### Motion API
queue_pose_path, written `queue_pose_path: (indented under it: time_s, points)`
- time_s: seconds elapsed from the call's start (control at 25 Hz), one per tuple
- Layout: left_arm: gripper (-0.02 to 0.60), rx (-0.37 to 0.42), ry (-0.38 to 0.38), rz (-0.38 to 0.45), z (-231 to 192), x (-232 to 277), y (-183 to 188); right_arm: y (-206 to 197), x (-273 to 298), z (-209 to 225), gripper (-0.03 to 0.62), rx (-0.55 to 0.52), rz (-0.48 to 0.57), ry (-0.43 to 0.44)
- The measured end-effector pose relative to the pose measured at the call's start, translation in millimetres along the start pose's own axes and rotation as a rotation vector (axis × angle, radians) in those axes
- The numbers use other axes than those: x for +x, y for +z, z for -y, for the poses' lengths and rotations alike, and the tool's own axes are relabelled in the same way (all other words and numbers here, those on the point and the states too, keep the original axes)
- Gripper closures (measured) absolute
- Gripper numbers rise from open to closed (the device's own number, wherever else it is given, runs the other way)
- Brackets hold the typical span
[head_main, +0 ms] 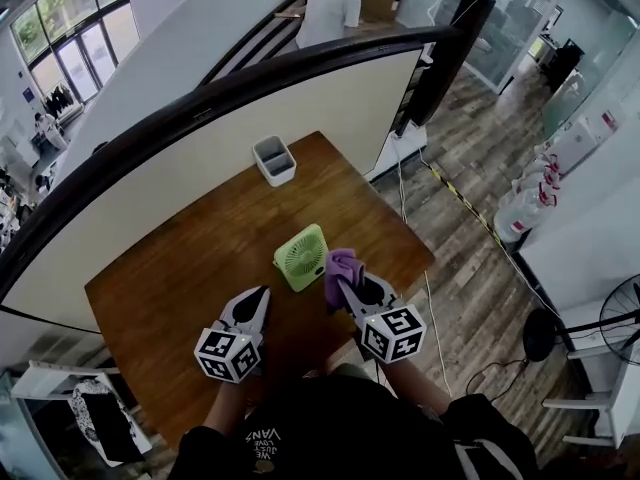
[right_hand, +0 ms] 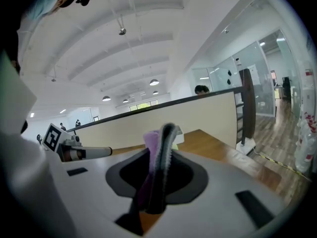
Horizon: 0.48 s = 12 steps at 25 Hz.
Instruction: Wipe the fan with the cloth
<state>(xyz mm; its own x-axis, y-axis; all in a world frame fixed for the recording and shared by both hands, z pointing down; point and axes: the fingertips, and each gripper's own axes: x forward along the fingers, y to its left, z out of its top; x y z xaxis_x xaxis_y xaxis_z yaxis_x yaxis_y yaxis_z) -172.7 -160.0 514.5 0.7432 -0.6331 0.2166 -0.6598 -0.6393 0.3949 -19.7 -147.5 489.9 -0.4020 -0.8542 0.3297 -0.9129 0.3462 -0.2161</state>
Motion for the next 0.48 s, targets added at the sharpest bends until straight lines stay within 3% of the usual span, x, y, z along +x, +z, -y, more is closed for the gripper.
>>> queue_pose_path:
  time_s: [0.48]
  points:
    - [0.571, 0.096, 0.042, 0.032, 57.9, -28.1, -0.3, -3.5, -55.4, -10.2, 0.502, -0.019, 0.020, 0.083]
